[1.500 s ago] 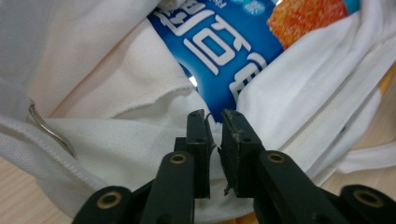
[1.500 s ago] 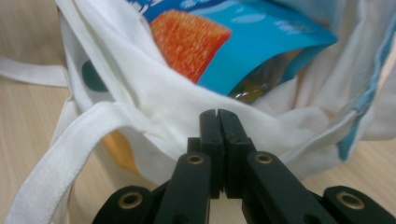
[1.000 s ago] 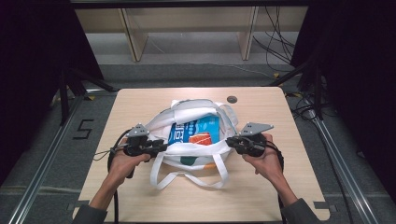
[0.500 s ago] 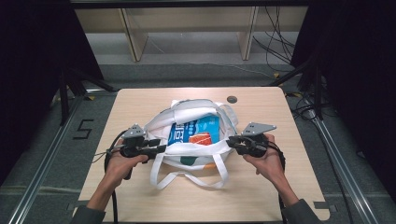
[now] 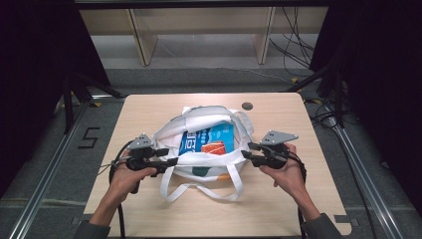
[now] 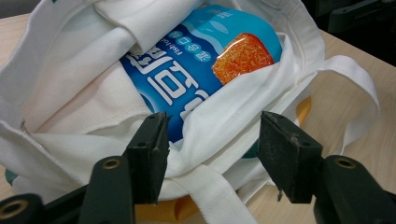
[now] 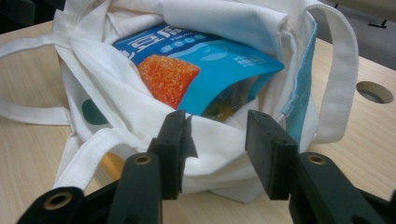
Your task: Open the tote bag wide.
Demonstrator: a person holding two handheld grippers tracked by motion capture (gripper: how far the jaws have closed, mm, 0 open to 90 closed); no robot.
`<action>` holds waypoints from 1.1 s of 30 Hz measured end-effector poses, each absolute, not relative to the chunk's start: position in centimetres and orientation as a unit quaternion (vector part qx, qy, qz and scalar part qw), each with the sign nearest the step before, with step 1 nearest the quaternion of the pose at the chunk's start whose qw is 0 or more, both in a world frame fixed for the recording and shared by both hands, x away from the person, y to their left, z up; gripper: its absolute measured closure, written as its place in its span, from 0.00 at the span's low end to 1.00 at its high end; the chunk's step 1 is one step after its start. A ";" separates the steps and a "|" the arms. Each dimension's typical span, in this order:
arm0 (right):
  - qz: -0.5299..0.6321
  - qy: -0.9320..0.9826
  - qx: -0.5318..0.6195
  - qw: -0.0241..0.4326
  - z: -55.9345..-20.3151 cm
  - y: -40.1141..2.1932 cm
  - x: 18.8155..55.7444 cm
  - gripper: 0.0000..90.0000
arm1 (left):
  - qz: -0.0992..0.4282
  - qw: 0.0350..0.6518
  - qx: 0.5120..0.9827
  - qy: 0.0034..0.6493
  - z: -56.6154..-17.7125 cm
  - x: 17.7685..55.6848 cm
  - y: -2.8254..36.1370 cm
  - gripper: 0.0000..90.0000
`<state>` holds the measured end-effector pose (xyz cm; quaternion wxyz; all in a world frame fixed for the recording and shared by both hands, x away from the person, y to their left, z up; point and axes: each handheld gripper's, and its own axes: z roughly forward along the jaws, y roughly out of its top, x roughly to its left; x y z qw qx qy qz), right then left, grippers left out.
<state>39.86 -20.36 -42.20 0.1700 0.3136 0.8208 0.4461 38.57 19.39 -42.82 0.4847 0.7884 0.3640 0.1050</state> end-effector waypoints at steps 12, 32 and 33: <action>0.451 0.810 0.325 0.185 -42.1 -21.2 39.2 0.46 | 0.111 0.487 0.787 0.362 -42.7 37.2 20.0 0.37; 0.449 0.802 0.346 0.187 -43.3 -23.0 36.8 0.42 | 0.124 0.477 0.793 0.358 -43.7 34.5 20.9 0.33; 0.445 0.804 0.350 0.182 -43.4 -23.1 36.6 0.42 | 0.128 0.474 0.793 0.359 -43.8 34.4 20.9 0.33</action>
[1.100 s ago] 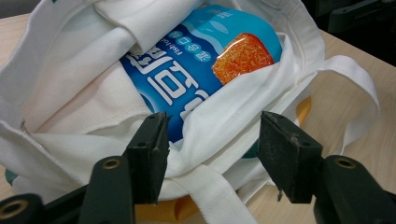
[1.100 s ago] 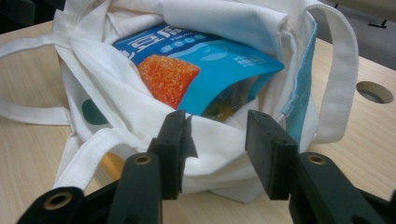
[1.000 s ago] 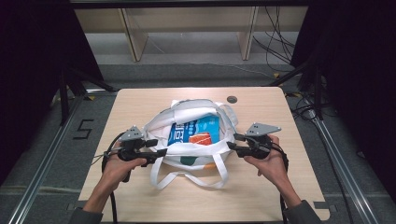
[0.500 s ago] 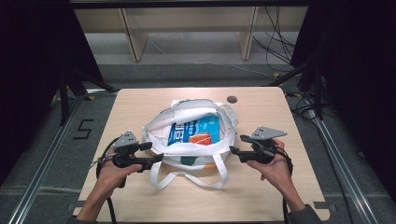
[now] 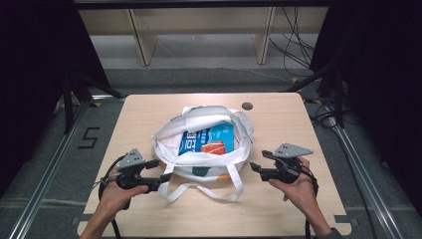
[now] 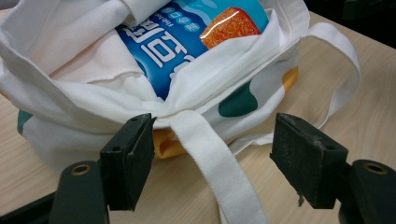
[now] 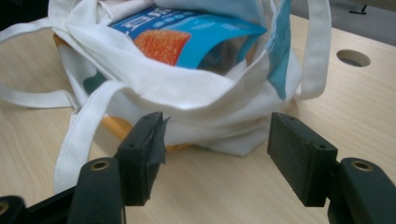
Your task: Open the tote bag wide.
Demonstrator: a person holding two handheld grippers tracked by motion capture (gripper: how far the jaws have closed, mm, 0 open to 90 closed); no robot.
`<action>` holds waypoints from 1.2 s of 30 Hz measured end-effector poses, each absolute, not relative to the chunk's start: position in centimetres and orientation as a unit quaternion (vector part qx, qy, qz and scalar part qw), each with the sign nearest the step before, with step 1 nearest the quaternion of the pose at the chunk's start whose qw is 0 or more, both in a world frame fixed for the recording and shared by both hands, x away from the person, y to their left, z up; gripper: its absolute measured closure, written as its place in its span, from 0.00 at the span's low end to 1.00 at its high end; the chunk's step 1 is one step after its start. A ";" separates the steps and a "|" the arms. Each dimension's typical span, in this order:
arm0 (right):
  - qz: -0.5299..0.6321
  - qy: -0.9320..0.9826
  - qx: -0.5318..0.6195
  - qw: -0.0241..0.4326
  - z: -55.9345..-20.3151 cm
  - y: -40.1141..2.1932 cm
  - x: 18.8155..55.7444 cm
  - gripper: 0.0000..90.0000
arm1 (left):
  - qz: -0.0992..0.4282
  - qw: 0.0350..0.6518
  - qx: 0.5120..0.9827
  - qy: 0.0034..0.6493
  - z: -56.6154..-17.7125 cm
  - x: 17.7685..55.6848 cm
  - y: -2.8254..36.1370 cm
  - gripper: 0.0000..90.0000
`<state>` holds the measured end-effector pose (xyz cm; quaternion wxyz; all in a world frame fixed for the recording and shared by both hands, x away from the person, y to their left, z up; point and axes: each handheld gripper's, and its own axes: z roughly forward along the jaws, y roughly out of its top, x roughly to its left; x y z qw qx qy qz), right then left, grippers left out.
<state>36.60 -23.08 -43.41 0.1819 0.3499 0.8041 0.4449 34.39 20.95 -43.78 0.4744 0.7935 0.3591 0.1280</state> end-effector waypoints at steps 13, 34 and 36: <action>0.445 0.801 0.357 0.180 -44.8 -24.3 34.5 0.40 | 0.128 0.492 0.790 0.342 -44.6 31.9 20.5 0.29; 0.432 0.808 0.371 0.153 -47.2 -25.0 30.4 0.38 | 0.131 0.487 0.783 0.363 -47.8 28.4 22.2 0.26; 0.426 0.813 0.362 0.162 -47.4 -25.2 30.2 0.37 | 0.134 0.484 0.787 0.359 -48.1 28.1 22.4 0.26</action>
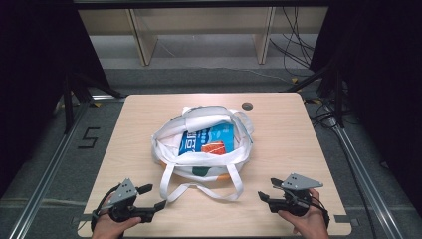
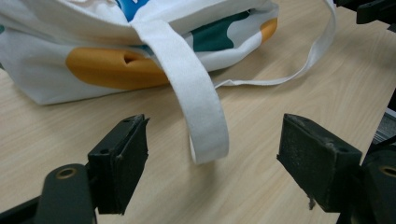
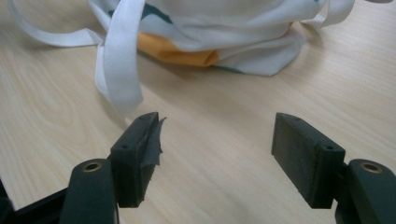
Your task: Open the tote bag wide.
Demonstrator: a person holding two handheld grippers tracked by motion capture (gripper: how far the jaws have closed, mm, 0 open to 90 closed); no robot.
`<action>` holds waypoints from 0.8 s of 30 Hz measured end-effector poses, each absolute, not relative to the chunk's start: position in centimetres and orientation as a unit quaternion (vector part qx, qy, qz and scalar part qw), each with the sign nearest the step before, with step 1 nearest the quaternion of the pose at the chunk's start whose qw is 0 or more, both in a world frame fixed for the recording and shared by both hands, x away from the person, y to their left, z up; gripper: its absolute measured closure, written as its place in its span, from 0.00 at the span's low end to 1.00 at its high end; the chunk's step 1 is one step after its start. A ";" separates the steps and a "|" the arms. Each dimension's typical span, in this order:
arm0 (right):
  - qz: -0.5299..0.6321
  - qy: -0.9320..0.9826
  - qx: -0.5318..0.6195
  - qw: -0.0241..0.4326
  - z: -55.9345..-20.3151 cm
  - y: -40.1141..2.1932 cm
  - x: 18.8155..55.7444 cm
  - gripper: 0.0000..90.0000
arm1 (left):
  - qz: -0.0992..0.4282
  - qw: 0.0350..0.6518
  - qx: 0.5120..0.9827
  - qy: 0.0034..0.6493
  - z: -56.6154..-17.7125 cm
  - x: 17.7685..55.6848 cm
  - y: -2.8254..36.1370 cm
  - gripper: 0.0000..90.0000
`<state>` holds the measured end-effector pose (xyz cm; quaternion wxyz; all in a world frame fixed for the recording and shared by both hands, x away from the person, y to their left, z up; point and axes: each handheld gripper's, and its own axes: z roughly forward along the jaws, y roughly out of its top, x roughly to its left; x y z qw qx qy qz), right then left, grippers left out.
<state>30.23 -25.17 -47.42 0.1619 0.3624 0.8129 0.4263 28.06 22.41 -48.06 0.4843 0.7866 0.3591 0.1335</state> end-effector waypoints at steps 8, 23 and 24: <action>0.421 0.817 0.366 0.148 -48.2 -25.4 28.9 0.35 | 0.135 0.479 0.789 0.360 -48.8 26.8 21.7 0.25; 0.407 0.828 0.360 0.137 -49.2 -25.9 27.5 0.34 | 0.138 0.466 0.797 0.360 -49.1 26.7 21.7 0.24; 0.407 0.828 0.360 0.136 -49.2 -25.9 27.5 0.34 | 0.132 0.471 0.790 0.368 -49.2 26.6 21.6 0.24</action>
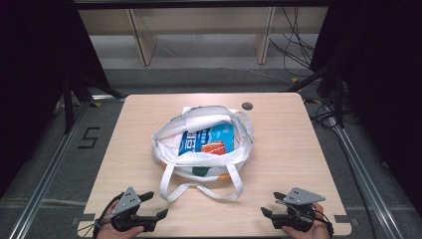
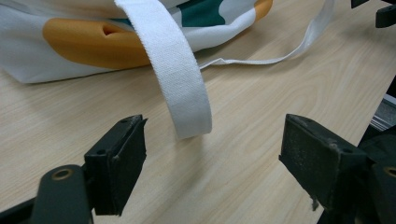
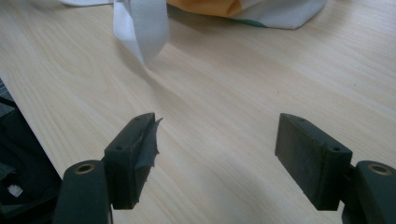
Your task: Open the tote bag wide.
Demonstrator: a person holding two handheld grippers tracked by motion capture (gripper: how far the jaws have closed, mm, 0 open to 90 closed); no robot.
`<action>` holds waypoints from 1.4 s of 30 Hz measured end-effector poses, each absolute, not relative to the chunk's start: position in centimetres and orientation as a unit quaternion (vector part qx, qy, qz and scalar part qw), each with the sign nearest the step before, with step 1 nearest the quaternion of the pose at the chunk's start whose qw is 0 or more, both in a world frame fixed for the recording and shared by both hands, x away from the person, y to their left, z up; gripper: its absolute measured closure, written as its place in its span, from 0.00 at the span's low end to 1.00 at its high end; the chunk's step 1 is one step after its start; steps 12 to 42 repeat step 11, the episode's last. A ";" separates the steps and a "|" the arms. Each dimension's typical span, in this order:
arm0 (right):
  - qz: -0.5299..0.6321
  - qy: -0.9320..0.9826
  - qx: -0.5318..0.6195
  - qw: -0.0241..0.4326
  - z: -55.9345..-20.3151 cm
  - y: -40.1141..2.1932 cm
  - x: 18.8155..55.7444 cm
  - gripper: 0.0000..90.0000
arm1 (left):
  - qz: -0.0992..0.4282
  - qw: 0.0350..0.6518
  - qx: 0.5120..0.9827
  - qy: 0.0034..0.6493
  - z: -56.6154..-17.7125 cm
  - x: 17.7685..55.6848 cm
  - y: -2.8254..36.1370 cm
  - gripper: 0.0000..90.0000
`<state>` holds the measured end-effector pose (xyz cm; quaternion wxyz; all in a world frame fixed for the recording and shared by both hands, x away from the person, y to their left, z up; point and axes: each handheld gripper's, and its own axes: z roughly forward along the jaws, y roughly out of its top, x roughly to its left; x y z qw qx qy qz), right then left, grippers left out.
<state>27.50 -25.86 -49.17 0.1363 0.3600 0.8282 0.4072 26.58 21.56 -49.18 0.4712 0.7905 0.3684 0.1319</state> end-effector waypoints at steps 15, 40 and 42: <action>0.404 0.828 0.362 0.141 -49.2 -25.9 27.5 0.34 | 0.139 0.469 0.792 0.366 -49.3 26.8 21.8 0.24; 0.404 0.828 0.362 0.141 -49.2 -25.9 27.5 0.34 | 0.139 0.469 0.792 0.366 -49.3 26.8 21.8 0.24; 0.404 0.828 0.362 0.141 -49.2 -25.9 27.5 0.34 | 0.139 0.469 0.792 0.366 -49.3 26.8 21.8 0.24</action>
